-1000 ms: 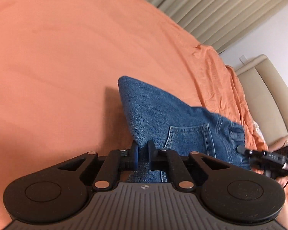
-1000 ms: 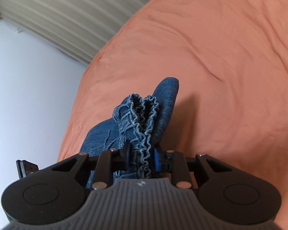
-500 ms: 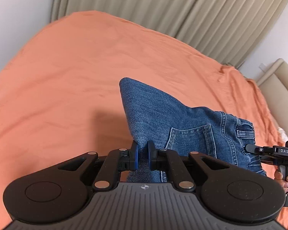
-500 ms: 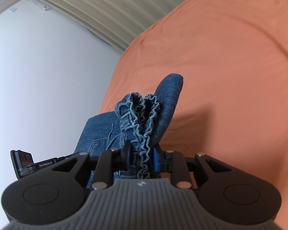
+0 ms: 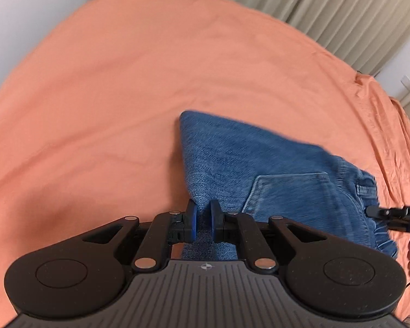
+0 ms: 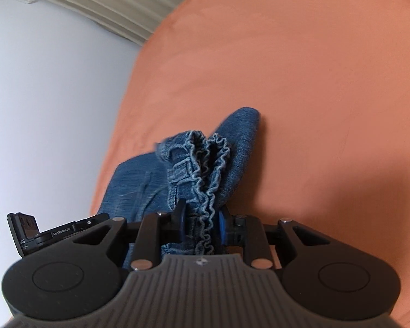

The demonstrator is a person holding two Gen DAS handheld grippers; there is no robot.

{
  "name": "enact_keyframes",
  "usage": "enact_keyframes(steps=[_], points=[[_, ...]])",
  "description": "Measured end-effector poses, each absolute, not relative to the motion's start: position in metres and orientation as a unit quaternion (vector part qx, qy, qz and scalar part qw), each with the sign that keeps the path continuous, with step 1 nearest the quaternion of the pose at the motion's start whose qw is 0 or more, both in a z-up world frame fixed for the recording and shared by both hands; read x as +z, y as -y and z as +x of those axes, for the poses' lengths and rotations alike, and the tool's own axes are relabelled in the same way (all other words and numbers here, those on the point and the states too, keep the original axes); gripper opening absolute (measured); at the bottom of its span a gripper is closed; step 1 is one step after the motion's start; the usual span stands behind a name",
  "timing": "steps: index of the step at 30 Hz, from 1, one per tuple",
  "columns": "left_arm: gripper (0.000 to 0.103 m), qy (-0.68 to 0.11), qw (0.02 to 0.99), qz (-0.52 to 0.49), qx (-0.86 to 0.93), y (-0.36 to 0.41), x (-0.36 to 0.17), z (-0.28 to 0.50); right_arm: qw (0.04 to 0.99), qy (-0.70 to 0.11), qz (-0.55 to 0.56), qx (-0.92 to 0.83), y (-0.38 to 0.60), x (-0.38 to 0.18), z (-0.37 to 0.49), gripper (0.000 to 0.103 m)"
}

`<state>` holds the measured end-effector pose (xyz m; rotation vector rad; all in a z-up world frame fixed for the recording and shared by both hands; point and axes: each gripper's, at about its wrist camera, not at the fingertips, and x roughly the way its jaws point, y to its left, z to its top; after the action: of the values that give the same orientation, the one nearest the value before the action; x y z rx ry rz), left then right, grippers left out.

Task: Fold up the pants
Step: 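Lay the folded jeans flat and open both tools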

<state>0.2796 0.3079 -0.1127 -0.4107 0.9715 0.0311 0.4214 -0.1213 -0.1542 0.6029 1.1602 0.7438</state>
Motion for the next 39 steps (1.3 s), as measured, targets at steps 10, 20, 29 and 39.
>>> enact_keyframes(steps=[10,20,29,39], points=[[0.022,-0.479,0.854,-0.203,-0.004,-0.328,-0.133,0.275,0.729,-0.543,0.272,0.316,0.118,-0.187,0.421,0.023],[0.034,-0.487,0.86,-0.137,0.059,-0.318,-0.103,0.235,0.833,-0.466,0.072,0.289,0.092,-0.131,0.394,0.037],[0.034,-0.427,0.897,-0.112,0.024,-0.268,-0.082,0.176,0.882,-0.328,-0.06,0.332,0.082,-0.085,0.296,0.036],[0.035,-0.519,0.847,-0.11,0.024,-0.279,-0.117,0.186,0.863,-0.389,-0.079,0.313,0.062,-0.138,0.281,0.037]])
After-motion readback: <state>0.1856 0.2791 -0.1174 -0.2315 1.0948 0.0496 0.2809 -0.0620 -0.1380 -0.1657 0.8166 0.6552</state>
